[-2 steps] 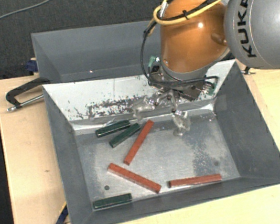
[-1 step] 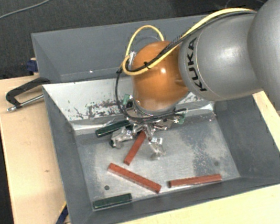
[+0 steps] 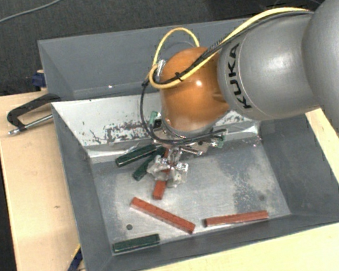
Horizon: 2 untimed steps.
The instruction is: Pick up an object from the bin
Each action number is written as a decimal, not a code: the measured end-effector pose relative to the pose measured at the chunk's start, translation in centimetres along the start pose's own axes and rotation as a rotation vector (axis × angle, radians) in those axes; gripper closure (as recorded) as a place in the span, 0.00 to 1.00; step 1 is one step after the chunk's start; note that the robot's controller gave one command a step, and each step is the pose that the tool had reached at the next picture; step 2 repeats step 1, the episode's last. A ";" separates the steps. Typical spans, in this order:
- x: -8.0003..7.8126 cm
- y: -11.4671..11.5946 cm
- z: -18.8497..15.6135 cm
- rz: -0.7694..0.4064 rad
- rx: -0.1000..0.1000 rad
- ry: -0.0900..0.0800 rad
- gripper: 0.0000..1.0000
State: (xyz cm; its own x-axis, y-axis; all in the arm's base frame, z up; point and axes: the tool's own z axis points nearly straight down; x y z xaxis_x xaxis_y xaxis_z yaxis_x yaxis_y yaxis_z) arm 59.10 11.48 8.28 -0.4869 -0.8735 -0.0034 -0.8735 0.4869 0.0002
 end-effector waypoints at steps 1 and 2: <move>0.5 0.0 -13.8 0.014 0.011 -0.009 1.00; 0.5 0.0 -13.8 0.014 0.011 -0.009 1.00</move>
Offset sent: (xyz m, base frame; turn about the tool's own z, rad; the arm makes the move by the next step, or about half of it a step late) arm -0.0059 -0.0062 0.1317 0.0114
